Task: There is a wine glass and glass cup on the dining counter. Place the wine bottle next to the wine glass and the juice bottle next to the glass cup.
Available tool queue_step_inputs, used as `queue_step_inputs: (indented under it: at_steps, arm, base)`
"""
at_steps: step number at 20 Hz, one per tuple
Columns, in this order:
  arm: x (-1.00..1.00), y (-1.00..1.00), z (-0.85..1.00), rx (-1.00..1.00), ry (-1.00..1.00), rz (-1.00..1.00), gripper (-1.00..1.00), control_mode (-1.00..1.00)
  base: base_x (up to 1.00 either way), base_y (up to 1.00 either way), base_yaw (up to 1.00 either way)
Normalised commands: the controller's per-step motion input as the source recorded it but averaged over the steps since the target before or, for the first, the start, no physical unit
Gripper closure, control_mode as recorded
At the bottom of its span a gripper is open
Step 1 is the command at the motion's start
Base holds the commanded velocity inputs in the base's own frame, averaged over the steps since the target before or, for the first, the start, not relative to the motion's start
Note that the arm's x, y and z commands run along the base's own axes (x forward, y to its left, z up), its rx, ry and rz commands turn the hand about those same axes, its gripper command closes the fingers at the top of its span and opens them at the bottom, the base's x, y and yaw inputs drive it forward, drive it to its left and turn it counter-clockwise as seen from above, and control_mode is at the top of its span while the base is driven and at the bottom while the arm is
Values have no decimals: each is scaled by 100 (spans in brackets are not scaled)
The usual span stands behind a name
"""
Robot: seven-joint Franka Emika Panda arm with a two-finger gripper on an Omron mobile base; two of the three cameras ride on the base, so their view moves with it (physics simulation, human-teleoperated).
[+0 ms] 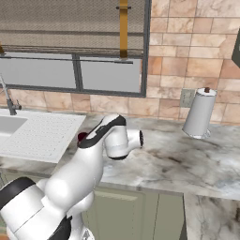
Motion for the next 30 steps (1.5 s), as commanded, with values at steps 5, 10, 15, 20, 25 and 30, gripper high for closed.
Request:
queue_step_inputs:
  at_steps: [5,10,15,20,25,30]
  arm:
    - [13,1,0,0,0,0,-100,-100]
    - [16,0,0,0,0,0,-100,-100]
    - [17,0,0,0,0,0,-100,-100]
    - [1,3,-5,0,0,0,-100,-100]
    - [3,2,-10,0,0,0,-100,-100]
    - [-3,9,-8,0,0,0,-100,-100]
  base:
    - [0,0,0]
    - [0,0,0]
    - [0,0,0]
    - [0,0,0]
    - [0,0,0]
    - [0,0,0]
